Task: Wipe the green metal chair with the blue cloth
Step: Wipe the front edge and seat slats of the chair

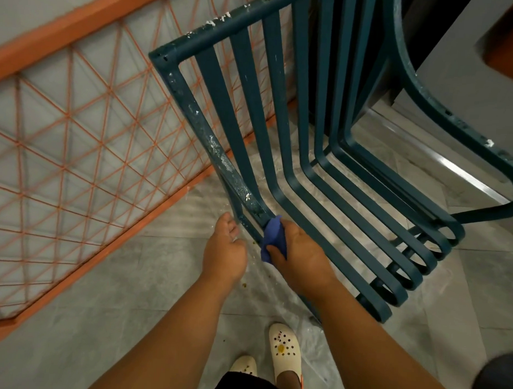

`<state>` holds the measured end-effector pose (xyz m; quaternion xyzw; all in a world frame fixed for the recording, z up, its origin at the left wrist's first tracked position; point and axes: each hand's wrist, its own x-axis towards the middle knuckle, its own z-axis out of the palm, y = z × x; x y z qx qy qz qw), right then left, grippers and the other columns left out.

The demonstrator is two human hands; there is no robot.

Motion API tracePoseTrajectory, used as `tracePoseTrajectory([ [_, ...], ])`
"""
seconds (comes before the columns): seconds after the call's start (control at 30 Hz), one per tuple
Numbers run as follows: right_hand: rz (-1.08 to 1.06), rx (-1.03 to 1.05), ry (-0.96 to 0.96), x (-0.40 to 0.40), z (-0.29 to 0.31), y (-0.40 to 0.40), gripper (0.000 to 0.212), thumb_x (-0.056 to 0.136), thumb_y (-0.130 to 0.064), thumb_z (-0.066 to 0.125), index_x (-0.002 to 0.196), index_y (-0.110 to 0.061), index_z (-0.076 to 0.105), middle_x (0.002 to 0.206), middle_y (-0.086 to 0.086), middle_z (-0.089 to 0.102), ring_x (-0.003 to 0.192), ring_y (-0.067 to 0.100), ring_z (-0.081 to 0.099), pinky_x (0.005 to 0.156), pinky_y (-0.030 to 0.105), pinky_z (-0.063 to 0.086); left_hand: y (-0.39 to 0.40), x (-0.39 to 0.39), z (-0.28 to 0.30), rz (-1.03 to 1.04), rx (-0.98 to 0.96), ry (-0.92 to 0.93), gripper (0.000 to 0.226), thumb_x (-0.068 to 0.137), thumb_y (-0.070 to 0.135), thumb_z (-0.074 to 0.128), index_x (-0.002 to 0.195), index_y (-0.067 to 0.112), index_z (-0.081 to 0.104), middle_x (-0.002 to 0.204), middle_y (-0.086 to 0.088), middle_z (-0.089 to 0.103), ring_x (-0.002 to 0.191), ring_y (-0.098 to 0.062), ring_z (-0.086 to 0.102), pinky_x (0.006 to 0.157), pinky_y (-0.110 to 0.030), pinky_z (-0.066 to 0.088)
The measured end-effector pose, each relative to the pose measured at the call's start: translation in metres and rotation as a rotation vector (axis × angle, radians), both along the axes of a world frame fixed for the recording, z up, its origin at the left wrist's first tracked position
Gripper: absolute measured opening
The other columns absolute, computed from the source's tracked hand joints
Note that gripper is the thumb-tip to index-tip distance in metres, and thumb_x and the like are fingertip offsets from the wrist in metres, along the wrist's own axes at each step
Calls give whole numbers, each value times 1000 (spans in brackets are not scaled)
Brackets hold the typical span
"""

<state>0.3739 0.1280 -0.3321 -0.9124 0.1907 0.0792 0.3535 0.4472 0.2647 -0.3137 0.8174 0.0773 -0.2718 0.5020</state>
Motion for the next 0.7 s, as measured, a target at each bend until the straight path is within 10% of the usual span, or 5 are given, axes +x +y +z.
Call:
tracePoseTrajectory([
  [0.13,-201,137,-189,14,13,15,42,99,-35,45,138,-21,41,120,2,59,107,17,58,85,26,44,1,1,1,3,8,-20,64,89,-4,42,146,20,26,143,-4,44,128,-13,44,96,-25,33],
  [0.3,-176,260,-342,56,22,44,58,99,-40,39,150,-17,23,153,8,32,139,22,32,114,41,31,5,-1,2,7,69,-52,59,89,1,44,143,24,34,134,-2,53,120,-15,51,98,-35,43],
  [0.5,114,-239,-111,64,5,48,82,99,-27,45,148,-17,-19,160,9,-13,147,27,-9,120,42,11,12,0,2,18,69,-33,62,90,-1,42,146,23,27,141,-2,47,126,-16,47,98,-29,39],
  [0.7,110,-310,52,40,4,46,82,99,-26,43,147,-14,-22,158,13,-19,147,30,-7,118,40,16,15,5,5,21,-10,-18,64,90,-3,39,147,23,24,145,-2,42,130,-12,42,99,-26,34],
])
